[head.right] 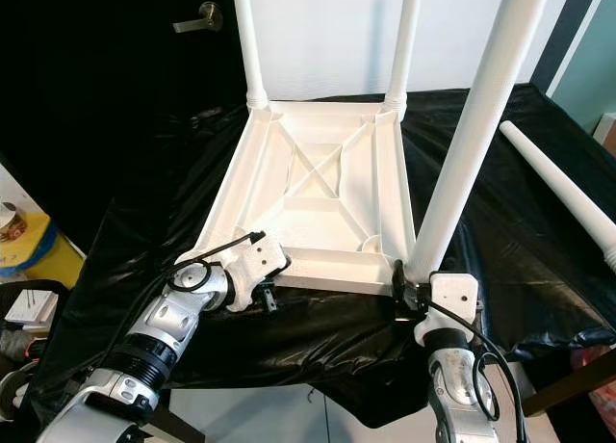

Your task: Building children table

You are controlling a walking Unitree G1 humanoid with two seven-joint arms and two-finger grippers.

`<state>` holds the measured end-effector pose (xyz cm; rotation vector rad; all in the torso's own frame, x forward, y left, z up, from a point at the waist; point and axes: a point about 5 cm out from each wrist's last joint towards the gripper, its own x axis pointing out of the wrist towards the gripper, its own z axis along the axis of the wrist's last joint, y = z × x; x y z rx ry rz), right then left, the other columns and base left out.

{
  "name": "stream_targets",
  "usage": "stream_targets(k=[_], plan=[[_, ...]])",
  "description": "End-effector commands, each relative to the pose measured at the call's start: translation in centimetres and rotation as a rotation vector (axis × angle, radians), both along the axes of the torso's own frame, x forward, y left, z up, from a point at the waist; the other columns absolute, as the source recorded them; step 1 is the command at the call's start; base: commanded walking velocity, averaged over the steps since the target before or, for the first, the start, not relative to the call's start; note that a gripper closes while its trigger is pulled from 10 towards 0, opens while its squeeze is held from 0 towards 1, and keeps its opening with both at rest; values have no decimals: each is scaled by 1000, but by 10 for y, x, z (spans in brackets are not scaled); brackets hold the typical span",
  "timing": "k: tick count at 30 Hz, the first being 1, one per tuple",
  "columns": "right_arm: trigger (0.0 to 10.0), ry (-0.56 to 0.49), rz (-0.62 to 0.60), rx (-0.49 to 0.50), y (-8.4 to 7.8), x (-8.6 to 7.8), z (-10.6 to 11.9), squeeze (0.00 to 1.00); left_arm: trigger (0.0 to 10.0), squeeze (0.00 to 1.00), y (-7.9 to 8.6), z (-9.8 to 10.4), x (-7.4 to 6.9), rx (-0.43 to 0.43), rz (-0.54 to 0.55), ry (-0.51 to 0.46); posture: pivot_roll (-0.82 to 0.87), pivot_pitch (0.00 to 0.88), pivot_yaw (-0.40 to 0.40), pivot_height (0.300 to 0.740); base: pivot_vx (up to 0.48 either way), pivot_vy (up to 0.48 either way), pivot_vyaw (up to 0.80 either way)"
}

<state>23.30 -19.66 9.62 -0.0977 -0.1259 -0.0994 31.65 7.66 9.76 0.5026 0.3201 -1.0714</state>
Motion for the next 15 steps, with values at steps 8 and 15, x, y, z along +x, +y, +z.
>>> stream_targets(k=[8,15], plan=[[10000,-5,-9,1,-1,-2,0,0,0,0,26,4,24,-6,413,-88,-213,2,57,740,0,0,0],[10000,-4,-7,1,-1,-1,0,0,0,0,29,8,27,-23,450,-98,-208,4,55,740,0,0,0]])
